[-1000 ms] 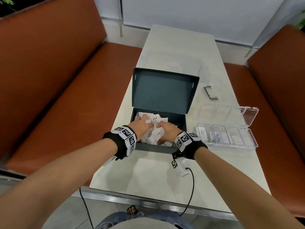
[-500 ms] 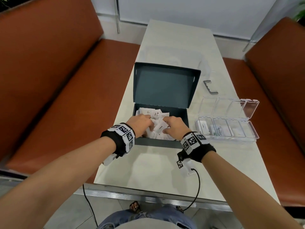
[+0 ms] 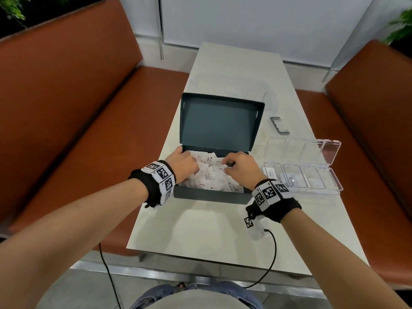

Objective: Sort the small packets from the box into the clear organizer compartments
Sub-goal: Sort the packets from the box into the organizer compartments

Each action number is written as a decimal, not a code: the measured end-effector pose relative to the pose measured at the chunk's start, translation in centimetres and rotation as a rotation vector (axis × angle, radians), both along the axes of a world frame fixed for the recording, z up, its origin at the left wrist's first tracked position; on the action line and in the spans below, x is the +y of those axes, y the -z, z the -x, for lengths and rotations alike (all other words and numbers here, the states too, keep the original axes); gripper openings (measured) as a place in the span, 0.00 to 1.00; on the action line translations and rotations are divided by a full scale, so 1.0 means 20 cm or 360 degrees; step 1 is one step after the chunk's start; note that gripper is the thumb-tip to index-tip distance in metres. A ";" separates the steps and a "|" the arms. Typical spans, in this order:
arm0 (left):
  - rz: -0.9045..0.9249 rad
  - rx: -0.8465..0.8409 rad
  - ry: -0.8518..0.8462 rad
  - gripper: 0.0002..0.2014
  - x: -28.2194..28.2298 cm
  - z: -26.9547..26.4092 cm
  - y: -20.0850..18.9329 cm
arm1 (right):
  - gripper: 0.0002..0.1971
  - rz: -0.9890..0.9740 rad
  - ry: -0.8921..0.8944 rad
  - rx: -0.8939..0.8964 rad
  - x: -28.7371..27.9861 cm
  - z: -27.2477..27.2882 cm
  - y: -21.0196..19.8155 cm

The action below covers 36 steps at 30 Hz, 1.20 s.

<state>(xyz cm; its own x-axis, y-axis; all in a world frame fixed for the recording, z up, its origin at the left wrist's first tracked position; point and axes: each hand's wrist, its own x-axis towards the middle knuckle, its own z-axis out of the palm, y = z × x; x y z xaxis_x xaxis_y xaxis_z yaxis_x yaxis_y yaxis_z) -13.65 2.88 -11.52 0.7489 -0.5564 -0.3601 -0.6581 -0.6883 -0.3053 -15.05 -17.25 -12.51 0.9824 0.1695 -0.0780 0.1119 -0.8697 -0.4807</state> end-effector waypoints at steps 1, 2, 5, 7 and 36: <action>0.0036 -0.0040 -0.0012 0.12 0.00 0.00 0.00 | 0.09 -0.0025 0.0002 -0.0028 0.00 0.00 -0.02; 0.0114 -0.0047 -0.0059 0.11 0.00 0.00 -0.01 | 0.08 -0.0060 0.0003 -0.0051 0.00 0.01 -0.04; 0.0590 0.0058 -0.0308 0.05 0.00 -0.03 -0.07 | 0.10 -0.0196 0.0013 -0.0103 -0.01 0.01 -0.07; 0.1099 0.0232 -0.0541 0.06 0.01 -0.05 -0.12 | 0.12 -0.0350 0.0090 -0.0105 -0.01 0.01 -0.09; 0.3577 0.1829 -0.1615 0.10 -0.71 -0.02 -0.18 | 0.18 -0.1074 0.0479 -0.0087 -0.38 -0.08 -0.23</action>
<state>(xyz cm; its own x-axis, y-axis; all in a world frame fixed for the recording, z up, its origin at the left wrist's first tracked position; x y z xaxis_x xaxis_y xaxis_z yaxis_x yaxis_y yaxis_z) -13.25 -11.25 -7.85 0.9003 -0.2976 -0.3177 0.4330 0.5372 0.7238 -13.40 -24.85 -7.89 0.9935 -0.1138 -0.0015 -0.0454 -0.3840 -0.9222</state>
